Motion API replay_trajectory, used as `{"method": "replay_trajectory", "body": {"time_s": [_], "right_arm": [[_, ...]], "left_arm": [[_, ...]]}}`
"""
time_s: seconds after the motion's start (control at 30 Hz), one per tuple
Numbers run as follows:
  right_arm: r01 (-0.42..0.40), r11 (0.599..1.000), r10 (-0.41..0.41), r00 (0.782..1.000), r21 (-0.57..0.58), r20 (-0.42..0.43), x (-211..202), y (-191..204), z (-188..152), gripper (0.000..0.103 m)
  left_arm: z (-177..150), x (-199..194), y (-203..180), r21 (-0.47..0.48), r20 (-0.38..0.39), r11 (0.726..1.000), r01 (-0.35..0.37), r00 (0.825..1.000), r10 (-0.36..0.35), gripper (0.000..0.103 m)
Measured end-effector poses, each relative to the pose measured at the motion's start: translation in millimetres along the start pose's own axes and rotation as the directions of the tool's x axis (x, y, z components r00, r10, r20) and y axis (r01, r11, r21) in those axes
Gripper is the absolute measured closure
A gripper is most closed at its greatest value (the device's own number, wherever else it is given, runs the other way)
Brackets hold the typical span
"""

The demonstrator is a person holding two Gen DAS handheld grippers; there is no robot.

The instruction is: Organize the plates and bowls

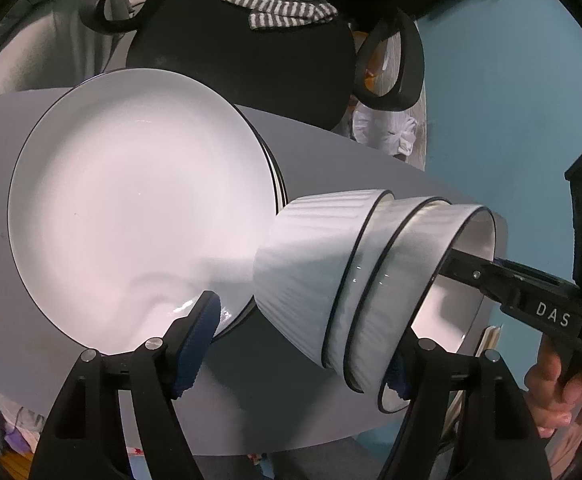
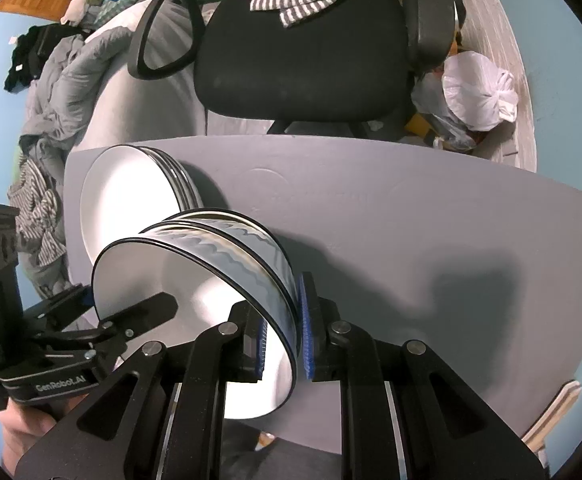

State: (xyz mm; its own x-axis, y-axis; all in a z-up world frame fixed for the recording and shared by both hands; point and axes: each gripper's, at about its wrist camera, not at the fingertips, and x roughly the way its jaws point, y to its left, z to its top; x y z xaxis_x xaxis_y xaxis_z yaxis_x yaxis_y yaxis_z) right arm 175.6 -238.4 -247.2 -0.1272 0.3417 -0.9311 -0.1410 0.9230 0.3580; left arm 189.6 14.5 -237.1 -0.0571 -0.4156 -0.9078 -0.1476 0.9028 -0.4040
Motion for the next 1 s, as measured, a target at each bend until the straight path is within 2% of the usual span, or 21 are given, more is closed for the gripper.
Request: {"method": "replay_trajectory", "body": {"time_s": [0.1, 0.4, 0.5, 0.67, 0.73, 0.87, 1.0], "right_arm": [[-0.003, 1.0, 0.003, 1.0, 0.002, 0.002, 1, -1, 0, 0.088], [-0.014, 1.0, 0.014, 1.0, -0.016, -0.006, 2, -1, 3, 0.087], [-0.019, 0.999, 0.019, 1.0, -0.032, -0.015, 3, -1, 4, 0.087], [-0.016, 0.998, 0.015, 1.0, -0.06, -0.023, 5, 4, 2, 0.087], [-0.015, 0.998, 0.014, 1.0, -0.066, -0.025, 6, 4, 2, 0.087], [-0.021, 0.997, 0.019, 0.999, -0.078, -0.032, 7, 2, 1, 0.087], [-0.019, 0.995, 0.016, 0.999, -0.097, -0.038, 8, 5, 0, 0.087]], "left_arm": [[-5, -9, -2, -0.012, 0.022, 1.0, 0.026, 0.999, -0.026, 0.029], [-45, -25, 10, -0.15, 0.165, 0.988, 0.028, 0.986, -0.003, 0.026], [-59, -27, 12, -0.18, 0.226, 0.983, 0.034, 0.974, 0.007, 0.026], [-77, -31, 7, -0.208, 0.325, 0.978, 0.022, 0.944, 0.048, 0.026], [-82, -26, 4, -0.223, 0.335, 0.974, 0.038, 0.941, 0.04, 0.024], [-84, -14, 10, -0.279, 0.315, 0.957, 0.076, 0.949, 0.017, 0.024], [-87, -4, 17, -0.334, 0.321, 0.94, 0.075, 0.946, 0.039, 0.024]]}}
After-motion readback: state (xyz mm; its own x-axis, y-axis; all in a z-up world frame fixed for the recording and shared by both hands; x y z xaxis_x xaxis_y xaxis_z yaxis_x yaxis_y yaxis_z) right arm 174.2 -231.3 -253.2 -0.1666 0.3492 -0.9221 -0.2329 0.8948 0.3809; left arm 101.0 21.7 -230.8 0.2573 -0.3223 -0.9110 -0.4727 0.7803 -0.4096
